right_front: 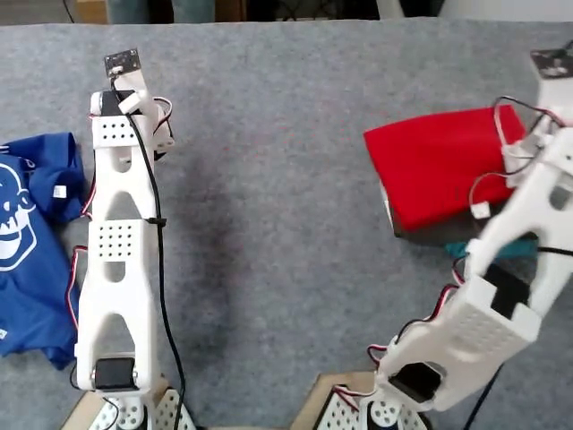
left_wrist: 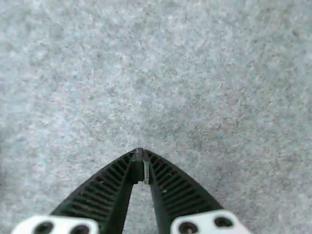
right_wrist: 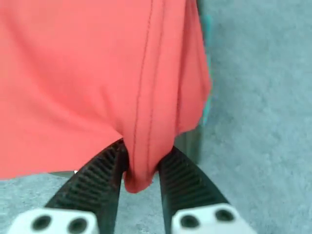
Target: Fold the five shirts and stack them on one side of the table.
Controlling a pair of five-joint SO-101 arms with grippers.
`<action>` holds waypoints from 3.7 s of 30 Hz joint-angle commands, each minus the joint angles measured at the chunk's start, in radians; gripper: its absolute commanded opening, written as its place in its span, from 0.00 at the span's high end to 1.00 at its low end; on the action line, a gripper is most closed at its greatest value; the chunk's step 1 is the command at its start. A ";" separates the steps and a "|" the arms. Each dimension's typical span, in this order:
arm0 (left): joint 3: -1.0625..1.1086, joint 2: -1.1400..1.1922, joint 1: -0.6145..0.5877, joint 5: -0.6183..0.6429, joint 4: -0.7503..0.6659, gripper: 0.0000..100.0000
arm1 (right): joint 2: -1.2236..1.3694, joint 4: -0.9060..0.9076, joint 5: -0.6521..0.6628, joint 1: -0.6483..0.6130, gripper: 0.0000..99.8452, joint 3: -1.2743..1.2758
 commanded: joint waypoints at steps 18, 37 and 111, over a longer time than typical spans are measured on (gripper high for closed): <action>-0.042 -0.063 0.002 0.003 -0.009 0.97 | 0.058 0.049 0.003 0.083 0.55 -0.140; -0.042 -0.160 -0.160 -0.137 0.029 0.97 | 0.364 -0.080 -0.077 0.118 0.98 -0.160; 1.741 -1.619 -0.209 -0.224 0.012 0.73 | -0.275 0.157 -0.160 -0.776 0.60 -0.067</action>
